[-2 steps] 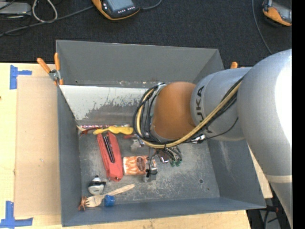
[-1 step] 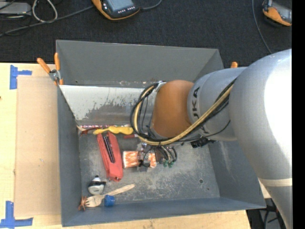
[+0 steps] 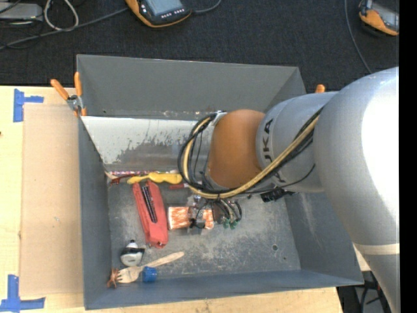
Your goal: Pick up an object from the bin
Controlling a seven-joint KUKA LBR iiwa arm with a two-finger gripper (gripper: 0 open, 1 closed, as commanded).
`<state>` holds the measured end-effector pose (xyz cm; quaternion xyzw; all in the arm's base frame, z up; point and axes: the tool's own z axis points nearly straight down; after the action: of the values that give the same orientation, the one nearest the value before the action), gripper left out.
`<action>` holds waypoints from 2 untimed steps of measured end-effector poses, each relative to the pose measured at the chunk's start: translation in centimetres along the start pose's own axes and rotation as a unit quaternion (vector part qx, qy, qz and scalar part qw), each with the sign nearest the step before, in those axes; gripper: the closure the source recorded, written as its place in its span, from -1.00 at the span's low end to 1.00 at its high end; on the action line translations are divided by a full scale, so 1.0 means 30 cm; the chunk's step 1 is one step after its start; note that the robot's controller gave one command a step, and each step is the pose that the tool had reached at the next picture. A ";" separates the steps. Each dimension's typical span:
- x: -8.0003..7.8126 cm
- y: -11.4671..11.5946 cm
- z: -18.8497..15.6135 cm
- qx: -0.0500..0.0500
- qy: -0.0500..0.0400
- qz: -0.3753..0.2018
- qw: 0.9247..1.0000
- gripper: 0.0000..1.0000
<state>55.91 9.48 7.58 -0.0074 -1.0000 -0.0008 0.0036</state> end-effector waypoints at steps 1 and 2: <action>-0.083 0.007 0.002 0.000 0.000 -0.130 0.992 1.00; -0.077 -0.013 -0.213 -0.001 0.002 -0.181 0.983 1.00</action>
Offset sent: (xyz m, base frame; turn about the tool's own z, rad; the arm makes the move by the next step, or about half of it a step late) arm 0.0188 -0.0145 0.2057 -0.1358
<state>58.25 9.04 13.94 0.1737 -0.9848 -0.0023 0.0058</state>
